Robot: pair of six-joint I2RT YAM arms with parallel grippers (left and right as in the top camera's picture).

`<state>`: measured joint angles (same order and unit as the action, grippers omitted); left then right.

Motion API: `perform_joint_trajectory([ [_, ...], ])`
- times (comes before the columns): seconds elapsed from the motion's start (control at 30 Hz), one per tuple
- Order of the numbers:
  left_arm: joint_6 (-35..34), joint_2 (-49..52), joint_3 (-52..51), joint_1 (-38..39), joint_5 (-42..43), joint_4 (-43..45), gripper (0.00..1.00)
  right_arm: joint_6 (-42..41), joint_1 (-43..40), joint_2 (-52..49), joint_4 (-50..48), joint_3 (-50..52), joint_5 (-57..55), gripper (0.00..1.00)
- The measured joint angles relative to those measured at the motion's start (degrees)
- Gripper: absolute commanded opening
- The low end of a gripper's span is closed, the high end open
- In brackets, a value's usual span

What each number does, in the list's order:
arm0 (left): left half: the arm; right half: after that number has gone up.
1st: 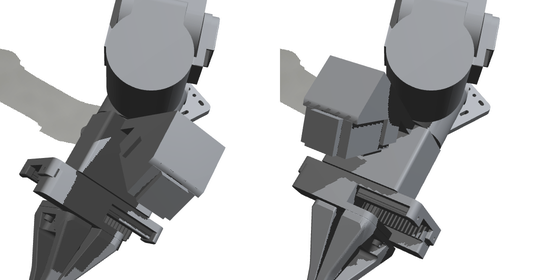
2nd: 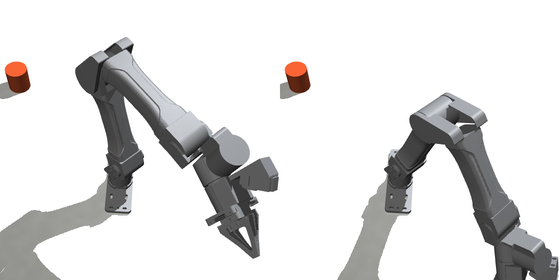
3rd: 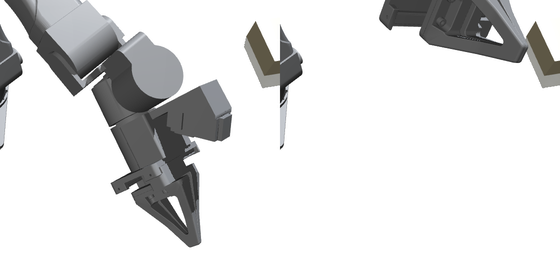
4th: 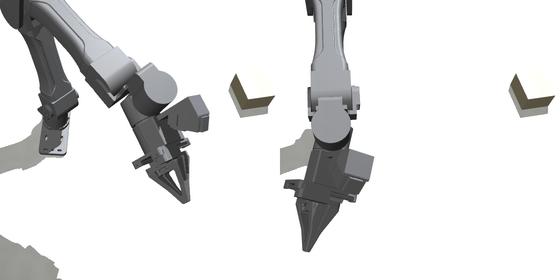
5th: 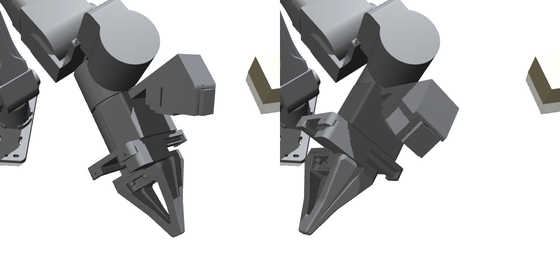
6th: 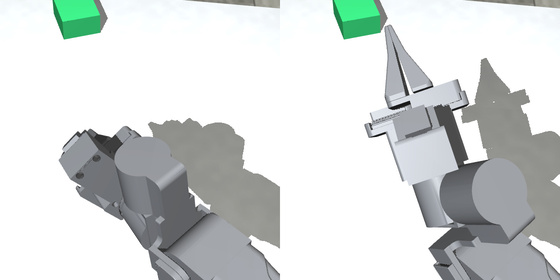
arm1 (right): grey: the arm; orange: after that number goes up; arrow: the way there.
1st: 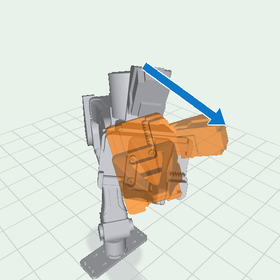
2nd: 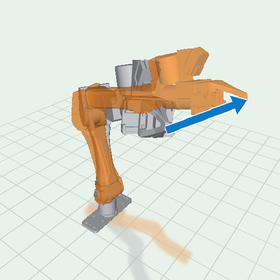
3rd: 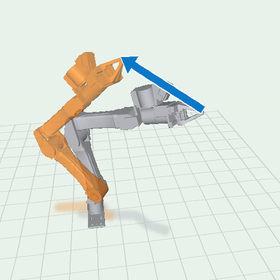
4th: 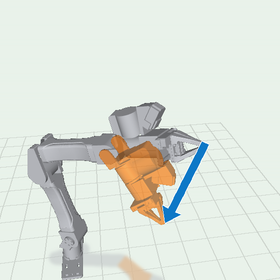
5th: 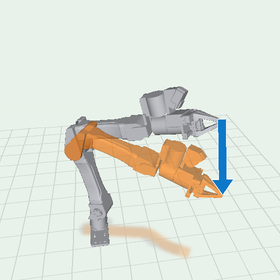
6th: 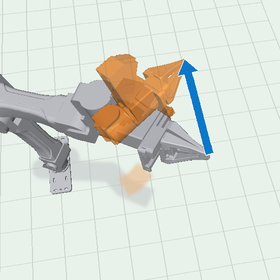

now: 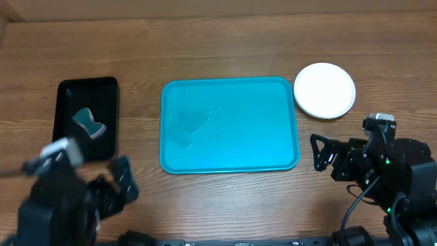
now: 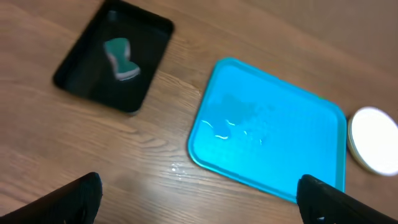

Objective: Clean dirty plates on tray and stack at the side

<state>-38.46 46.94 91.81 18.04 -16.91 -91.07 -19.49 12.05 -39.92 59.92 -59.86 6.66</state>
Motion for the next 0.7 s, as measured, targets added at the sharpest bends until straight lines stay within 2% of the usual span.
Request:
perform_joint_trajectory([
  [0.2,-3.48,-7.56,-4.37,0.00,-2.64,0.13,1.00,-0.02,-0.02,0.02,-2.05,0.02,-1.79,1.00],
  [0.7,-4.68,-8.31,-4.52,0.00,-3.10,-0.66,1.00,-0.02,0.00,0.00,-2.03,0.02,-2.58,1.00],
])
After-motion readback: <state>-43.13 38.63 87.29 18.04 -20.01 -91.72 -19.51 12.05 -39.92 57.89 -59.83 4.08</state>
